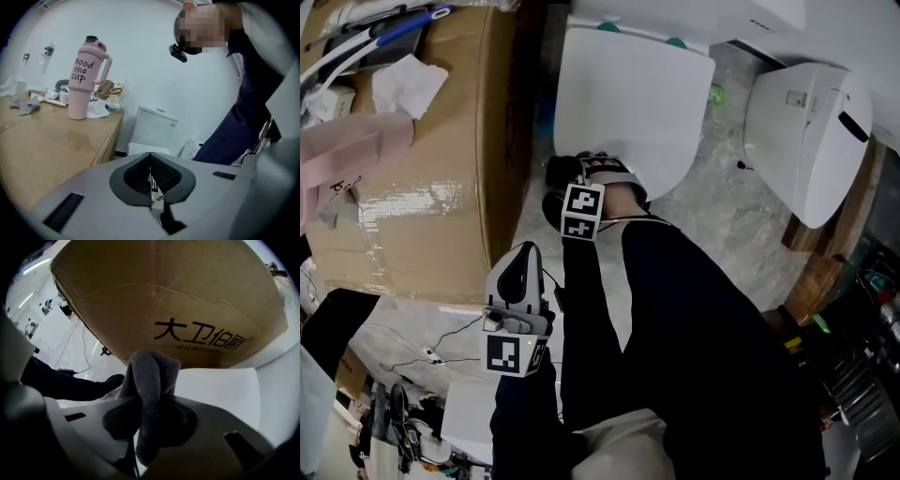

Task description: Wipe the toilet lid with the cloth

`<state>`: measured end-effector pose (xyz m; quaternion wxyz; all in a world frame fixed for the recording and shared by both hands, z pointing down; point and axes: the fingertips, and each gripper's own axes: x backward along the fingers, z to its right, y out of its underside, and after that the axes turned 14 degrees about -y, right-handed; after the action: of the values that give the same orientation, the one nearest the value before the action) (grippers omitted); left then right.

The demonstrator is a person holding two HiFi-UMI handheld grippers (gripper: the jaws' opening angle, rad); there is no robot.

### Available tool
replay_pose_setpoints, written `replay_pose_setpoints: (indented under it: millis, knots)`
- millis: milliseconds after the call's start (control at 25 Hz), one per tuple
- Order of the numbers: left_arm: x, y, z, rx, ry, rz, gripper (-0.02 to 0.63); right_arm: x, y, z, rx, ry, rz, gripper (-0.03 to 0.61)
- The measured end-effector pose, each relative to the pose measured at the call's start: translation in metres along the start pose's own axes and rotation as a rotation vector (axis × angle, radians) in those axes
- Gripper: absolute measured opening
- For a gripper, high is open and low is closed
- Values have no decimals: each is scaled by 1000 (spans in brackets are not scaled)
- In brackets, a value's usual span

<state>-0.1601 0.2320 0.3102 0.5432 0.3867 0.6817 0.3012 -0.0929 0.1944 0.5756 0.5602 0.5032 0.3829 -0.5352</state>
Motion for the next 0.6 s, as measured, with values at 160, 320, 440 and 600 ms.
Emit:
replay_pose_setpoints:
  millis: [160, 320, 440, 600]
  knots:
    - [0, 1, -1, -3, -1, -10, 12, 12, -2, 2, -136, -18, 123, 74]
    - [-4, -4, -1, 4, -7, 17, 14, 54, -10, 14, -253, 8, 334, 74]
    - [-9, -6, 2, -1, -5, 8, 14, 105, -16, 26, -330, 80, 511, 74]
    - [-21, -22, 14, -1, 12, 36, 12, 184, -16, 39, -407, 179, 737, 74]
